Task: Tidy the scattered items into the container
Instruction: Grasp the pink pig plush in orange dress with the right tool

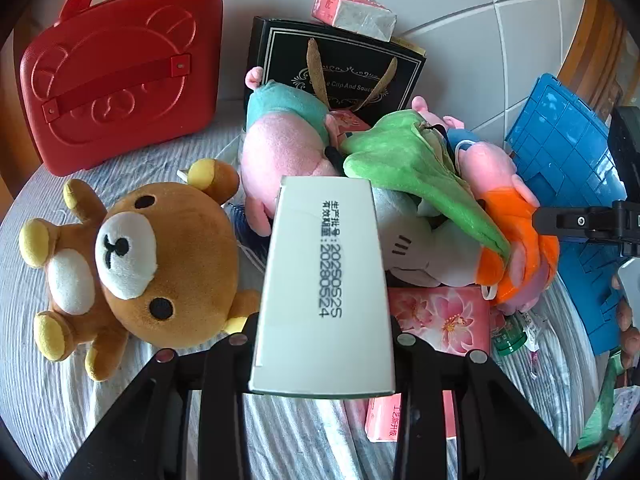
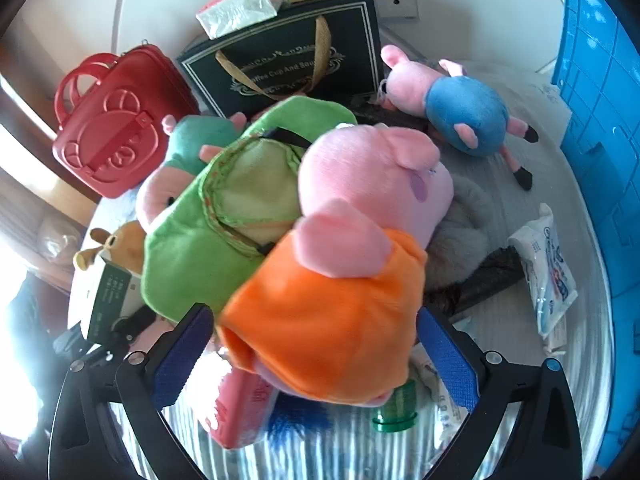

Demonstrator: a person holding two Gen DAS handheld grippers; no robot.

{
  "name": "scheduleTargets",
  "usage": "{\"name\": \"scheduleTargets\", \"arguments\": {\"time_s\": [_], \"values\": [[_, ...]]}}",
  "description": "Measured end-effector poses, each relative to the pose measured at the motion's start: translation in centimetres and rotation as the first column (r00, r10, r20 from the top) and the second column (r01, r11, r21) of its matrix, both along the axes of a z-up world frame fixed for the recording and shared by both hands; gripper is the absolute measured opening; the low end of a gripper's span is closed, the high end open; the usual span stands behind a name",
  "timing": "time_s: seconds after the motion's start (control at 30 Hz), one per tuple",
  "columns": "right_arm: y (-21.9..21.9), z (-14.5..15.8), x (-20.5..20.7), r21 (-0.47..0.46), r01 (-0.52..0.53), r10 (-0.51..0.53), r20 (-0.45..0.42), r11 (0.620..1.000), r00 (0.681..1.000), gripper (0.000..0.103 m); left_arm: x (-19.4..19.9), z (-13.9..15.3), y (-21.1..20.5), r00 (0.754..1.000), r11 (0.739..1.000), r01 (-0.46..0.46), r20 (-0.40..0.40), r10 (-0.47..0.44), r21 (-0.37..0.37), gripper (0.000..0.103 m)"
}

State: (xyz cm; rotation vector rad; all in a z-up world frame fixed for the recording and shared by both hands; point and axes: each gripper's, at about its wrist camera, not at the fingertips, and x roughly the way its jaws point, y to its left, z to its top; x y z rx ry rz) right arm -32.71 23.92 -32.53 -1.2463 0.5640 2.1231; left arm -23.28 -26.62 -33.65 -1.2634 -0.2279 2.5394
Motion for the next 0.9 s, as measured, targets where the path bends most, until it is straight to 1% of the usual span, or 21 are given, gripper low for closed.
{"name": "scheduleTargets", "arguments": {"time_s": [0.07,0.2,0.33,0.5,0.53,0.6,0.7,0.8,0.9], "values": [[-0.1,0.4,0.2,0.007,0.027,-0.027,-0.002,1.0,1.0,0.103,0.2,0.2,-0.3,1.0,1.0,-0.005,-0.005,0.005,-0.002,0.033],[1.5,-0.2,-0.1,0.028,0.102,-0.103,0.043,0.994,0.994,0.103,0.3,0.3,-0.5,1.0,1.0,-0.013,-0.005,0.013,-0.007,0.033],[3.5,-2.5,-0.8,-0.024,0.133,-0.131,0.09,0.991,0.987,0.103,0.8,0.8,-0.6,1.0,1.0,-0.013,-0.013,0.013,-0.006,0.033],[4.4,-5.0,-0.6,-0.085,0.161,-0.151,0.119,0.983,0.981,0.103,1.4,1.2,-0.8,1.0,1.0,-0.016,-0.014,0.016,-0.009,0.033],[4.3,-5.3,-0.6,-0.083,0.152,-0.141,0.128,0.985,0.982,0.101,1.5,1.3,-0.8,1.0,1.0,-0.017,-0.014,0.017,-0.01,0.033],[3.8,-5.2,-0.6,-0.041,0.12,-0.113,0.142,0.992,0.983,0.088,1.7,1.4,-0.9,1.0,1.0,-0.021,-0.015,0.021,-0.01,0.033],[3.0,-4.7,-0.6,0.005,0.085,-0.085,0.153,0.996,0.985,0.078,2.0,1.7,-0.9,1.0,1.0,-0.022,-0.02,0.022,-0.017,0.033],[2.2,-4.2,-0.4,0.032,0.06,-0.065,0.156,0.998,0.986,0.074,2.3,2.0,-0.8,0.999,0.999,-0.027,-0.018,0.026,-0.029,0.033],[1.2,-3.7,-0.2,0.046,0.031,-0.038,0.154,0.998,0.987,0.072,2.8,2.4,-0.7,0.999,0.999,-0.028,-0.02,0.028,-0.04,0.033]]}}
